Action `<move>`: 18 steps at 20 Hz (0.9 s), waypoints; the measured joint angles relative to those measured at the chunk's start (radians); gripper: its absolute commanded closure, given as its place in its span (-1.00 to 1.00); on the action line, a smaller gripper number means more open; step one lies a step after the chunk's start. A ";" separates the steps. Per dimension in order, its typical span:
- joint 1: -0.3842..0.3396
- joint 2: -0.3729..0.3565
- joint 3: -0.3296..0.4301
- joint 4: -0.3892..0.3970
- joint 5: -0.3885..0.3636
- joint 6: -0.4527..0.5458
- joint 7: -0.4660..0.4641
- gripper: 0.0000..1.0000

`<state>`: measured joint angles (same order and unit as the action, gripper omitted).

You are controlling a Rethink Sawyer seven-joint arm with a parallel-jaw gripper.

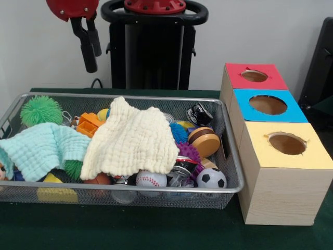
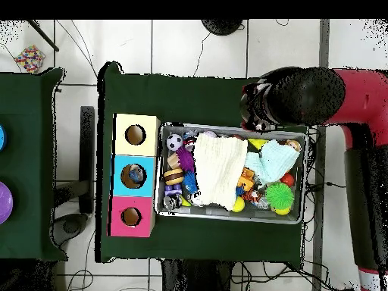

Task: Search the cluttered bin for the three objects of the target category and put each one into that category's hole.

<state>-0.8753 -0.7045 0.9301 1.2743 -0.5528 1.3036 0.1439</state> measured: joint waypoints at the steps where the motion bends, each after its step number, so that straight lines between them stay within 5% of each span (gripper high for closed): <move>1: 0.007 0.001 -0.007 -0.009 0.001 0.011 0.000 -1.00; 8: 0.073 -0.006 -0.058 -0.043 0.011 0.114 0.000 -1.00; 18: 0.113 -0.036 -0.098 -0.038 0.033 0.120 0.000 -1.00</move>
<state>-0.7620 -0.7407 0.8319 1.2359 -0.5201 1.4231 0.1439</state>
